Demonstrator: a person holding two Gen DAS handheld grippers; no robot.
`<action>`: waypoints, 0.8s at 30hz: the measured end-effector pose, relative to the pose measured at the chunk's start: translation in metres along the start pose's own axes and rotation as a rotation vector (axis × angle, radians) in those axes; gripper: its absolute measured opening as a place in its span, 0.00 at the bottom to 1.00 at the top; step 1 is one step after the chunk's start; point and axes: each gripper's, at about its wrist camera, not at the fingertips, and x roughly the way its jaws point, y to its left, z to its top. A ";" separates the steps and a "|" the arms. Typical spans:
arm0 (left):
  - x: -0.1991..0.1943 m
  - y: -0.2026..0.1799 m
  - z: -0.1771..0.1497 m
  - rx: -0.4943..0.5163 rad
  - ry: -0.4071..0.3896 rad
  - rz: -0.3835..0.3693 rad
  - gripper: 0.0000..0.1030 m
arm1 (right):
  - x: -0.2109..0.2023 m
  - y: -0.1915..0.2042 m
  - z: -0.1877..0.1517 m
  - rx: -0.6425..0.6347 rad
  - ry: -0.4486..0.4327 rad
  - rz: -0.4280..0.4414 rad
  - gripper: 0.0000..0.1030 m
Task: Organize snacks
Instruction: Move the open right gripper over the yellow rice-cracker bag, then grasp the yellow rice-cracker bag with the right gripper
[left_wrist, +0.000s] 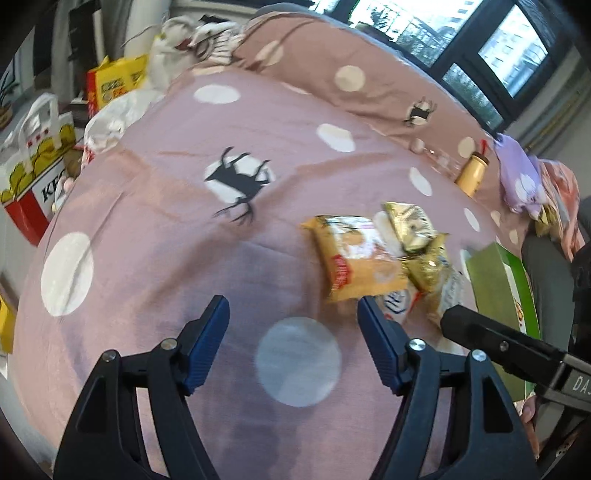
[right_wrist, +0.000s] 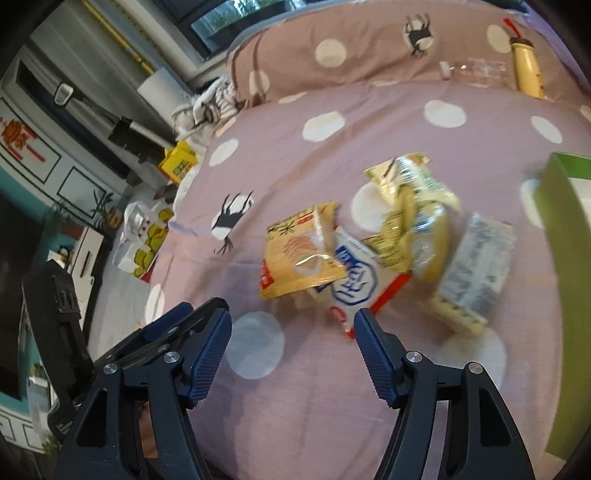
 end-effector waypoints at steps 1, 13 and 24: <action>0.002 0.005 0.002 -0.013 0.004 0.004 0.70 | 0.004 0.003 0.002 0.002 0.006 0.001 0.67; 0.015 0.044 0.032 -0.088 0.028 -0.062 0.70 | 0.047 0.019 0.043 0.048 0.043 -0.013 0.73; 0.002 0.063 0.027 -0.164 0.027 -0.089 0.68 | 0.004 -0.021 0.044 0.118 -0.032 -0.051 0.73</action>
